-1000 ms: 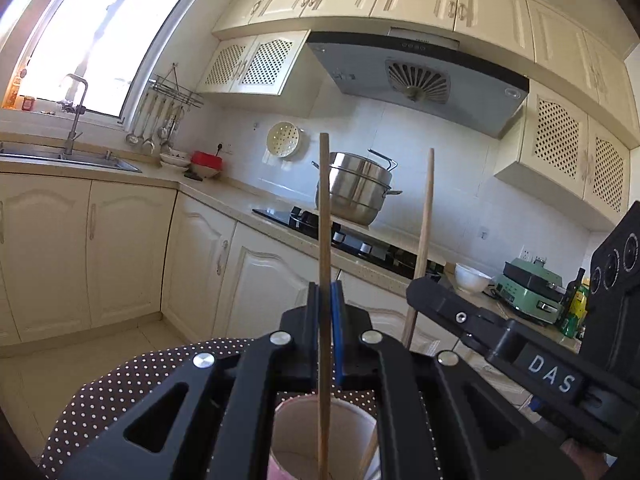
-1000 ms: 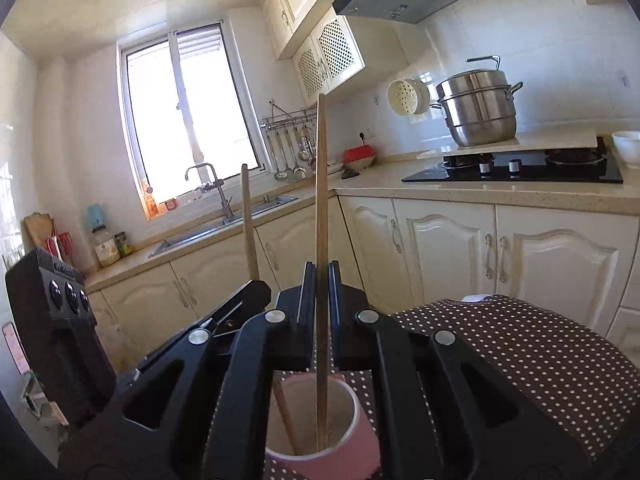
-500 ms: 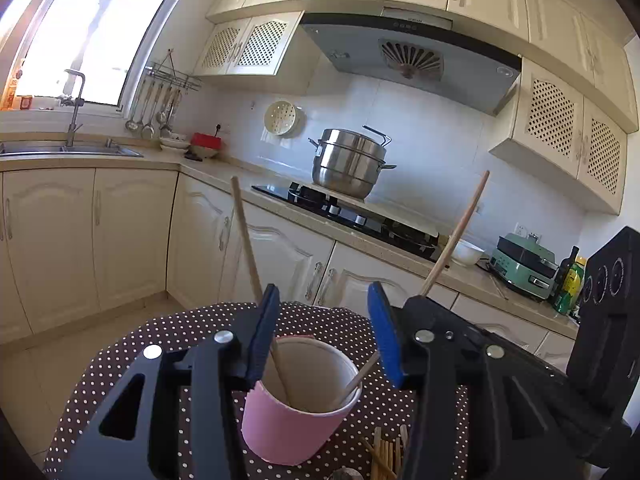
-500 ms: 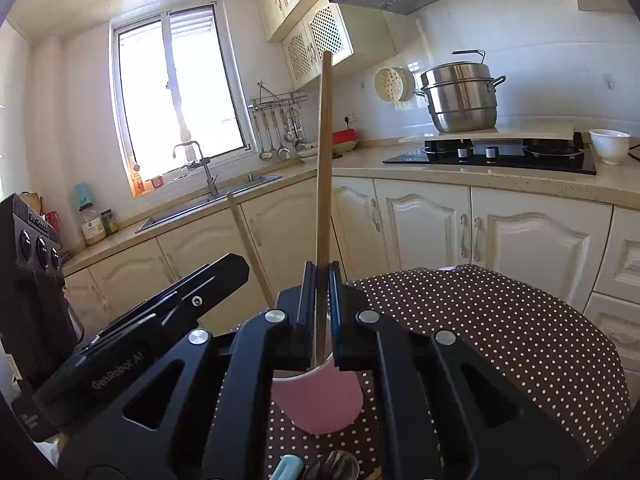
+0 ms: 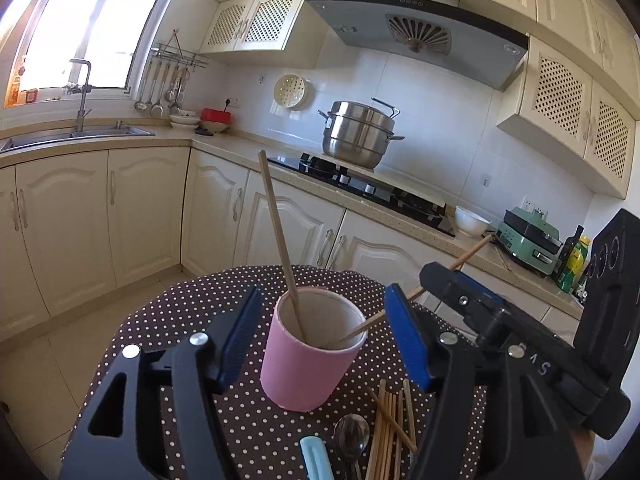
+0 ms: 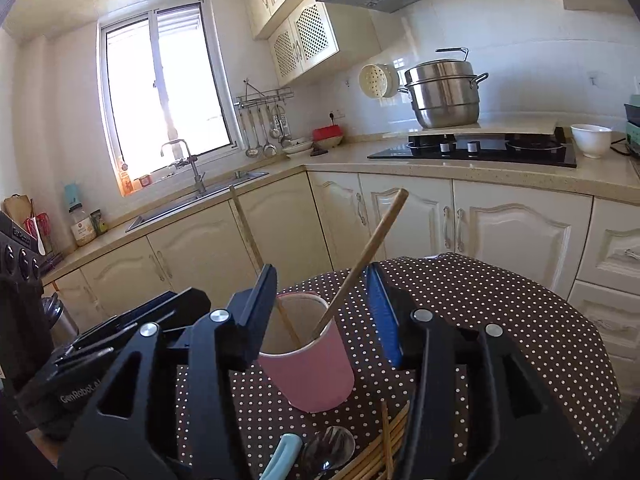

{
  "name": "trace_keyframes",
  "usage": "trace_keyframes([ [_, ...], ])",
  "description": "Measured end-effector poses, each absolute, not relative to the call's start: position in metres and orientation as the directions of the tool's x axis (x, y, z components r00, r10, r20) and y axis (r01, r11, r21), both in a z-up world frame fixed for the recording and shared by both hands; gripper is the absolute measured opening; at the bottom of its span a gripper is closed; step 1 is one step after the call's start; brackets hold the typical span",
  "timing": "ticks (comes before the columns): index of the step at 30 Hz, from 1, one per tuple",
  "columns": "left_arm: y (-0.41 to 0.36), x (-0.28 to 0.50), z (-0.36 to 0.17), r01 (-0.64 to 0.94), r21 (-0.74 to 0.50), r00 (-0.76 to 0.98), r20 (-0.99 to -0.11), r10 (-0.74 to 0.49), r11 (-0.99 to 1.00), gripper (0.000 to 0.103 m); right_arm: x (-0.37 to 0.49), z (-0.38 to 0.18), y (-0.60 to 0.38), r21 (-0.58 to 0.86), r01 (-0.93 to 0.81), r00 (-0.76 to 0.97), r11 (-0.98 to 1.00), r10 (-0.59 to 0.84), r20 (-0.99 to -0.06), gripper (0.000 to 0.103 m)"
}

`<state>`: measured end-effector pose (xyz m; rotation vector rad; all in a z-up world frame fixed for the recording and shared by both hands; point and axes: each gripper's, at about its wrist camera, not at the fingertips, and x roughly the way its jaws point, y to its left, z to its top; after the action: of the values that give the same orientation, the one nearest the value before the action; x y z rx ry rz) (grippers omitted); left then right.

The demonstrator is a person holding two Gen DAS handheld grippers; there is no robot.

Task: Organize utensils
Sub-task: 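Grasp the light blue knife with the left gripper while the right gripper grasps a chopstick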

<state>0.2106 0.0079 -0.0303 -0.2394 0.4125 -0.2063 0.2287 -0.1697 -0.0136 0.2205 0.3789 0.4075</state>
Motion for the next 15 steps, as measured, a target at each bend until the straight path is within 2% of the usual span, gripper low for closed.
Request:
trace_keyframes([
  [7,0.005,0.208,-0.057,0.171,-0.261,0.767,-0.57,-0.294,0.95,0.063,0.211,-0.022,-0.185,0.26,-0.307,0.841,0.916,0.389,-0.375,0.049],
  [12,-0.008,0.215,-0.098,0.175,-0.209,0.6,-0.752,-0.273,0.962,0.063,0.204,-0.043,-0.19,0.211,-0.303,0.783,0.93,0.369,-0.501,0.049],
  [15,-0.012,0.216,-0.119,0.168,-0.186,0.522,-0.816,-0.247,0.968,0.063,0.201,-0.058,-0.189,0.179,-0.314,0.724,0.933,0.357,-0.59,0.049],
])
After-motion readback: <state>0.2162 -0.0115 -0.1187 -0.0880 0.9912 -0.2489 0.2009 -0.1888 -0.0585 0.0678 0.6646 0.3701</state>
